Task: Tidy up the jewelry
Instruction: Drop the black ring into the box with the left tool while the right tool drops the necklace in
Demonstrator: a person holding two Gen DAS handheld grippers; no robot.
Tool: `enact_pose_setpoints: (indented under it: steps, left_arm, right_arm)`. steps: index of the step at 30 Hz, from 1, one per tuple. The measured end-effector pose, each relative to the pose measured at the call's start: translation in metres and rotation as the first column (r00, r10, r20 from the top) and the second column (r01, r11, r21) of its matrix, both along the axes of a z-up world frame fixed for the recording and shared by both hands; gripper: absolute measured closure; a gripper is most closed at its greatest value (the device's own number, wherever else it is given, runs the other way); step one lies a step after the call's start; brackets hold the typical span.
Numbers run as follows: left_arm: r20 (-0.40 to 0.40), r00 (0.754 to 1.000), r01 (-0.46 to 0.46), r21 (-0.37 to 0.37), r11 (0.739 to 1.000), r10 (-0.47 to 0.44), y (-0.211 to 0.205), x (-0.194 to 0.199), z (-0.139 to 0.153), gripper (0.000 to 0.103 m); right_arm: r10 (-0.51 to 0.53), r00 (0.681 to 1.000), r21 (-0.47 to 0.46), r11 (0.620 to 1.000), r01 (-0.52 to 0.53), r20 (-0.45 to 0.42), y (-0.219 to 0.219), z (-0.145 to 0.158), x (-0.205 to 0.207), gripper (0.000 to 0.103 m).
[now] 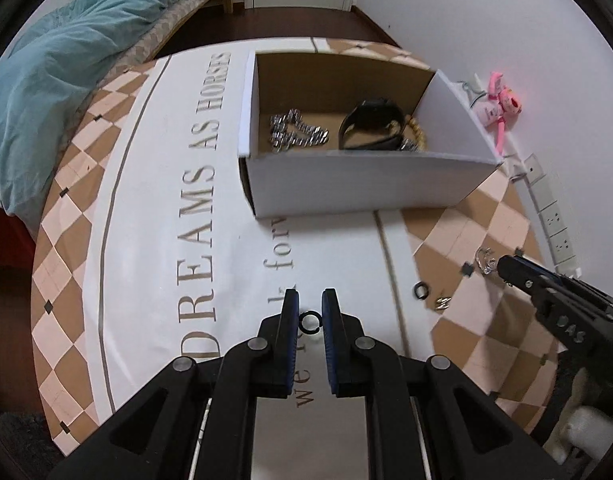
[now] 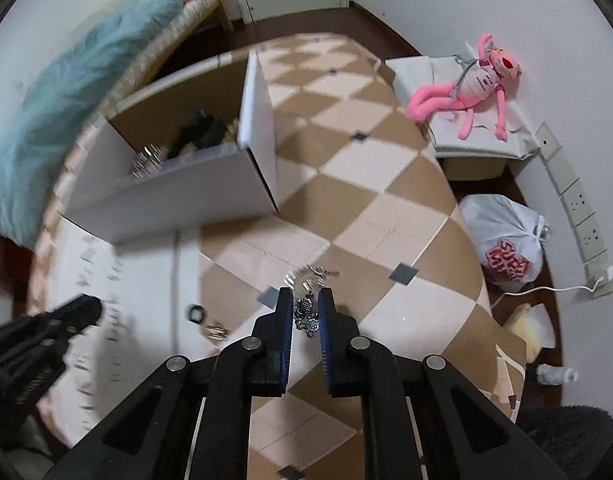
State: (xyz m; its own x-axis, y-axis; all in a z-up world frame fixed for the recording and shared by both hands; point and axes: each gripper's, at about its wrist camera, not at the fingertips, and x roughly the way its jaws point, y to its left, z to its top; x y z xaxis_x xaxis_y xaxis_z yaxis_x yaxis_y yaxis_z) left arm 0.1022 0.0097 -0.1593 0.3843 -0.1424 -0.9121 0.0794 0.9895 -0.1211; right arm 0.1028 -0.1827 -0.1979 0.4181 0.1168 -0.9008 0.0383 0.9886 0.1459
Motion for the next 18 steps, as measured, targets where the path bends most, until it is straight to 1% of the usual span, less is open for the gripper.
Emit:
enact_pose_setpoints:
  steps: [1,5,12,15,18]
  left_arm:
    - [0.006,1.000,0.001,-0.008,1.000,-0.001,0.000,0.000,0.004,0.094]
    - [0.038,0.999,0.006,-0.050,0.999,-0.004,-0.001,0.004,0.027,0.094]
    - [0.119,0.993,0.021,-0.121,0.992,-0.007,0.003,0.024,0.083,0.094]
    - [0.152,0.988,0.031,-0.120,0.992,-0.012,0.005,0.041,0.101,0.094]
    - [0.152,0.988,0.044,-0.108,0.993,-0.027,0.006,0.065,0.104,0.094]
  right_arm:
    - [-0.003,1.000,0.027,1.000,0.002,0.018,-0.002,0.010,-0.001,0.090]
    - [0.015,0.997,0.071,0.997,-0.020,0.071,-0.003,0.049,0.003,0.090]
    - [0.053,0.984,0.164,0.983,-0.081,0.169,-0.002,0.125,0.026,0.091]
    - [0.088,0.977,0.169,0.978,-0.121,0.194,0.005,0.144,0.045,0.091]
    - [0.124,0.974,0.146,0.977,-0.153,0.187,0.015,0.147,0.066,0.091]
